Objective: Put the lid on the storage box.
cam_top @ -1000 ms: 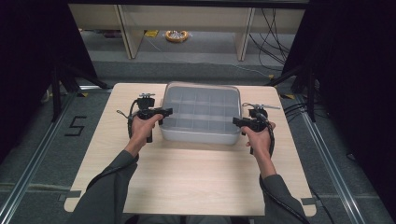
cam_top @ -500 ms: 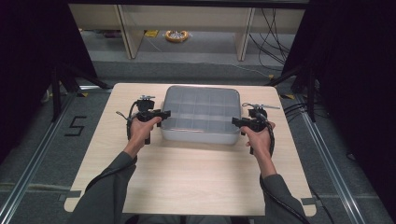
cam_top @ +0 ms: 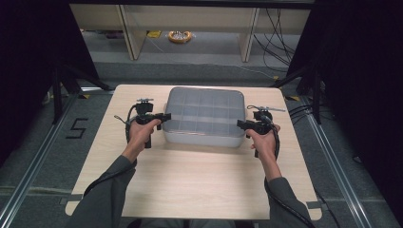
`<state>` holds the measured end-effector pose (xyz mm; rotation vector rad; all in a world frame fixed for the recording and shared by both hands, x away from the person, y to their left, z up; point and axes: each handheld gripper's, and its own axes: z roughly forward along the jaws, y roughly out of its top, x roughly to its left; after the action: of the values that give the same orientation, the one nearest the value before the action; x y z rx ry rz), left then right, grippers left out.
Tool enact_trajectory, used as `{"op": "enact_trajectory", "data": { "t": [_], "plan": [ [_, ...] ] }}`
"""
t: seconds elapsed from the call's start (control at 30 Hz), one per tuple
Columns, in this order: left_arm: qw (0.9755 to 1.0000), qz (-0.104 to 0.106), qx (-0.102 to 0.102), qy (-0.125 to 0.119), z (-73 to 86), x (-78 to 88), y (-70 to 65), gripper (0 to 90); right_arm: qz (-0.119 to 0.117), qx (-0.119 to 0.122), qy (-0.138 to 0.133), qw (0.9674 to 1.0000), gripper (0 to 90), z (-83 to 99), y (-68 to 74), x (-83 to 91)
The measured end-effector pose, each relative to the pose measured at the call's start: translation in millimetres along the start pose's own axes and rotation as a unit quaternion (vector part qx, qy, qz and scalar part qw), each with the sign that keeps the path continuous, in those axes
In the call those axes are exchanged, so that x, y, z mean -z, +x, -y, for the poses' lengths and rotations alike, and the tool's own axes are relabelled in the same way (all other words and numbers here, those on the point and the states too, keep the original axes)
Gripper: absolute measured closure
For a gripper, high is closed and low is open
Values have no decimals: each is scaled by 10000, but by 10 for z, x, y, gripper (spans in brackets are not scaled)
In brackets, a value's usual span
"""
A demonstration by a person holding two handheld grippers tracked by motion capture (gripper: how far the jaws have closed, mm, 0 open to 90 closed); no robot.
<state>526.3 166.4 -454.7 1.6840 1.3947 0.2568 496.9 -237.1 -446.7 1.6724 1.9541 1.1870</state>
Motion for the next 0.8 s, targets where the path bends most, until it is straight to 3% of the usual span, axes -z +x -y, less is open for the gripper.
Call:
{"op": "enact_trajectory", "data": {
  "t": [0.07, 0.13, 0.17, 0.2, 0.23, 0.33, 0.37, 0.4, 0.43, 0.53, 0.6, 0.7, 0.8],
  "plan": [
    [10000, -26, 62, -49, -6, -11, -5, 585, 35, 36, -84, 10000, 614, -7, -5, 2],
    [9999, -87, 39, -42, -25, -24, -10, 588, 56, -293, -21, 9996, 634, -14, 35, 3],
    [9999, -115, 81, -61, -33, -37, -16, 588, 38, -140, -93, 9999, 646, -20, 7, -4],
    [9997, -130, 142, -121, -37, -55, -28, 586, 73, -332, -52, 9994, 653, -25, 15, -13],
    [9998, -157, 103, -62, -43, -55, -21, 583, 37, -171, -142, 9997, 653, -32, -39, -33],
    [9997, -198, 139, -108, -48, -74, -37, 579, 58, -412, -231, 9989, 652, -58, -56, -98],
    [9996, -188, 178, -146, -48, -80, -43, 578, 90, -607, -200, 9979, 651, -63, -28, -103],
    [9997, -172, 151, -124, -49, -74, -35, 578, 103, -357, -296, 9989, 652, -75, -78, -130],
    [9997, -162, 159, -119, -52, -75, -37, 578, 117, -330, -352, 9988, 652, -86, -87, -150],
    [9997, -174, 113, -103, -47, -79, -44, 577, 83, -459, -280, 9985, 652, -114, -86, -153],
    [9997, -145, 154, -136, -45, -83, -43, 579, 157, -390, -353, 9985, 652, -120, -94, -181],
    [9997, -144, 143, -131, -49, -89, -29, 580, 171, -636, -250, 9975, 648, -122, -49, -165],
    [9997, -164, 118, -141, -53, -95, -36, 578, 164, -615, -271, 9976, 637, -115, -53, -166]
  ]
}}
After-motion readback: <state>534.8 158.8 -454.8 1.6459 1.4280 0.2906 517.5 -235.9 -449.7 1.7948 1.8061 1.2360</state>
